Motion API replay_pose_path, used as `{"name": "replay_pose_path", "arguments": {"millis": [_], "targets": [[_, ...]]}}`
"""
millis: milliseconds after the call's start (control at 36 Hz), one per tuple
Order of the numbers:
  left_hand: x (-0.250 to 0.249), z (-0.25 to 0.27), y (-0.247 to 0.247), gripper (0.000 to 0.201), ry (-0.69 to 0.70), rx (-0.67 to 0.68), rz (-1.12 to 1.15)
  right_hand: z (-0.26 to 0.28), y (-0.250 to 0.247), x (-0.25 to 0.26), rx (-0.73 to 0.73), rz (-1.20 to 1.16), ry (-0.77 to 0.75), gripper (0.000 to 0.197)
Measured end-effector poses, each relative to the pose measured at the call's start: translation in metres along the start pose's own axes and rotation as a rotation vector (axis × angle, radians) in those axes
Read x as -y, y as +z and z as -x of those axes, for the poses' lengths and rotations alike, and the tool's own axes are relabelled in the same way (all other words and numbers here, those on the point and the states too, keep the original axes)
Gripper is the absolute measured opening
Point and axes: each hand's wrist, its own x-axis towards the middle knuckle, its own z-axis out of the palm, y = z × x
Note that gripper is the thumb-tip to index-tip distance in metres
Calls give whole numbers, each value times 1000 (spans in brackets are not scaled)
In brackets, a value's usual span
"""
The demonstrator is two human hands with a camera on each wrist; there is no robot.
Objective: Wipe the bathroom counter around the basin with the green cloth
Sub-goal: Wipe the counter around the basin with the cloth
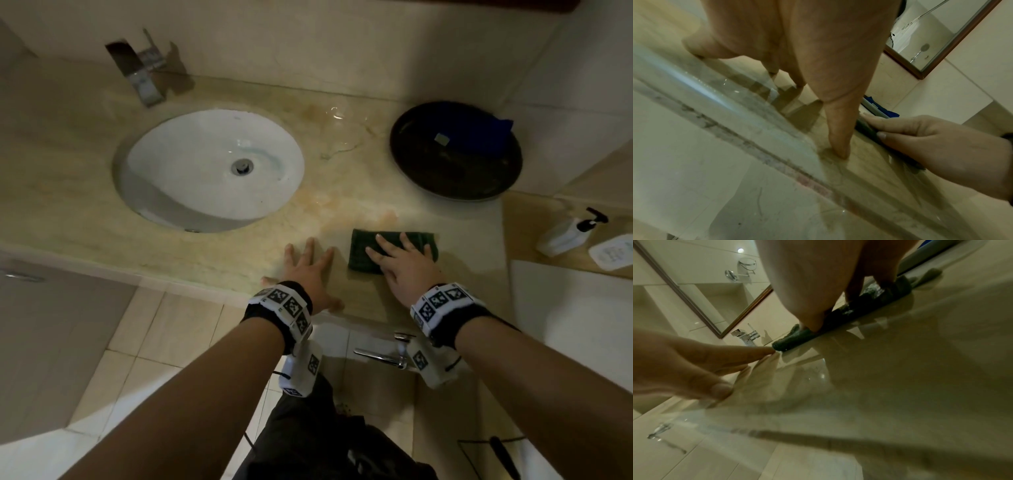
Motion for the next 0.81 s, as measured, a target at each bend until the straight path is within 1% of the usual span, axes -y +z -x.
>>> {"name": "replay_pose_path", "arguments": {"millis": [139,250,333,417,472,556,611,722,805], "targets": [[1,-5,0,108,10,-29,-1,24,15,-9,-6,10,-5,52],[1,-17,3,109,59,-27,-93,39,22,-17,59,18,9,52],[2,-20,4,105,50,-2,-70,46,25,-23,76,-3,20,52],[3,-17,5,103,61,-14,-73,47,23,-31,107,-6,25,51],[3,-16,5,101,54,-11,-56,46,21,-36,73,-21,45,51],[4,-19,7,102,55,-11,-63,42,17,-43,-29,-48,130,50],[6,-22,7,104,56,-10,-81,36,13,-48,-66,-52,180,50],[6,-24,8,105,65,-12,-108,17,4,-55,-64,-82,256,49],[6,-26,8,105,59,-13,-115,9,1,-52,-52,-131,286,50]]}}
